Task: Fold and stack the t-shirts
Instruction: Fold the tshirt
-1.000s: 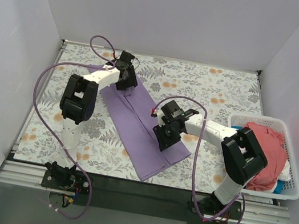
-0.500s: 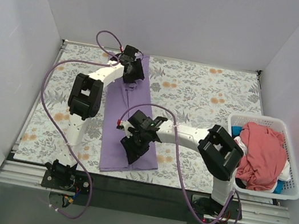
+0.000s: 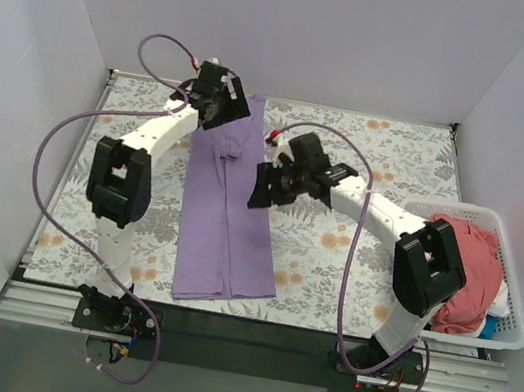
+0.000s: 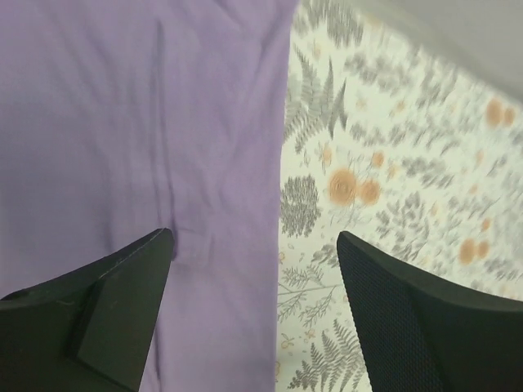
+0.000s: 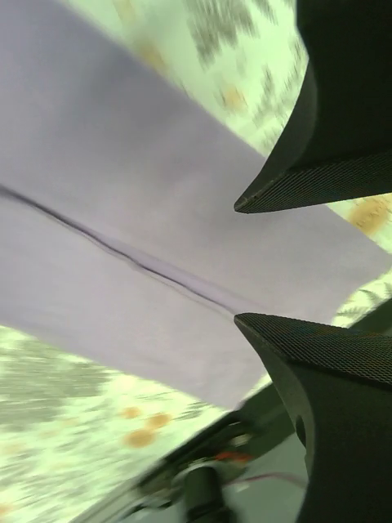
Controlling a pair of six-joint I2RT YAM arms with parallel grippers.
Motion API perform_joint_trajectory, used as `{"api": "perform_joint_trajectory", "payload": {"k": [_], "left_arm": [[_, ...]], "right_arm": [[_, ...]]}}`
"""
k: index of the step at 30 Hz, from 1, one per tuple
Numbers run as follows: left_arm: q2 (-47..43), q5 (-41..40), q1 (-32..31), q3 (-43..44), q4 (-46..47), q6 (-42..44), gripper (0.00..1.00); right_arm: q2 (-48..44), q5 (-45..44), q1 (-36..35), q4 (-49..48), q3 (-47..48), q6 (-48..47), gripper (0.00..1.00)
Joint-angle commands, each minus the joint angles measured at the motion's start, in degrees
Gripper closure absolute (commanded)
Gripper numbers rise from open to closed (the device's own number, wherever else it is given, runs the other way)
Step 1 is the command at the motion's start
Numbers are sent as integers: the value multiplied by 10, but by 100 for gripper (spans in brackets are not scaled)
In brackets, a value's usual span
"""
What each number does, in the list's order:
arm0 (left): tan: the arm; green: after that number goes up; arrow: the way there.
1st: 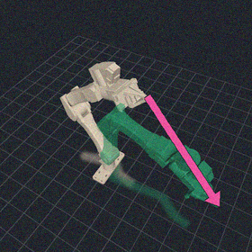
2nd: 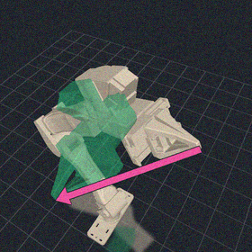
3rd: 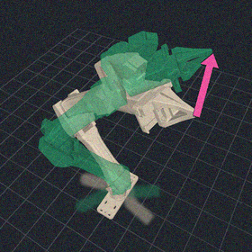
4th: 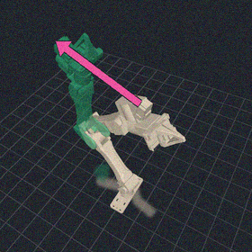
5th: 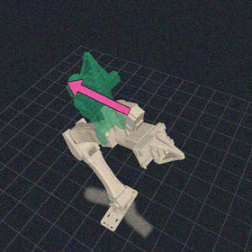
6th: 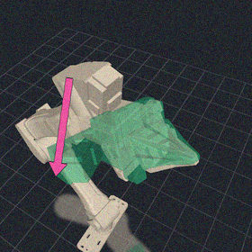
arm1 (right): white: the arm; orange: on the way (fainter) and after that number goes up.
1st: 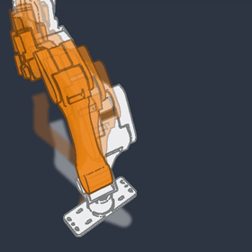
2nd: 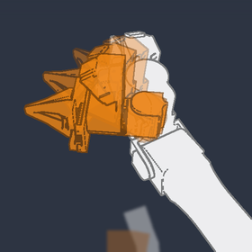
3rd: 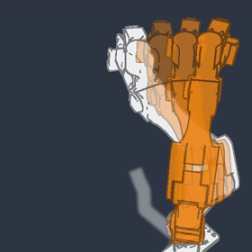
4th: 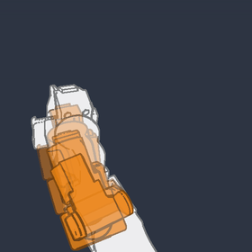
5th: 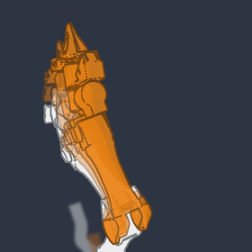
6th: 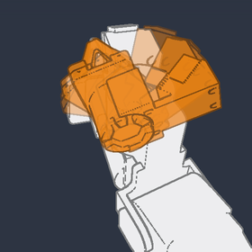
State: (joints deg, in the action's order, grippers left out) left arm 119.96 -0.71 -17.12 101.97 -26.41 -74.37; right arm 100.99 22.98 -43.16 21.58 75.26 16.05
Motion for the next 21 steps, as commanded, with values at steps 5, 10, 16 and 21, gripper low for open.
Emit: {"api": "perform_joint_trajectory", "payload": {"k": [5,10,16,21], "left_arm": [[-189,-87,46,-155,-24,-6,22],[-285,2,36,-343,-24,-23,28],[-365,62,15,-491,-36,-27,30],[-377,75,10,-536,-58,-29,33]], "right_arm": [[95,62,105,-193,116,136,43],[211,66,122,-291,189,218,44],[314,62,125,-349,269,285,44],[358,47,125,-370,302,330,44]]}}
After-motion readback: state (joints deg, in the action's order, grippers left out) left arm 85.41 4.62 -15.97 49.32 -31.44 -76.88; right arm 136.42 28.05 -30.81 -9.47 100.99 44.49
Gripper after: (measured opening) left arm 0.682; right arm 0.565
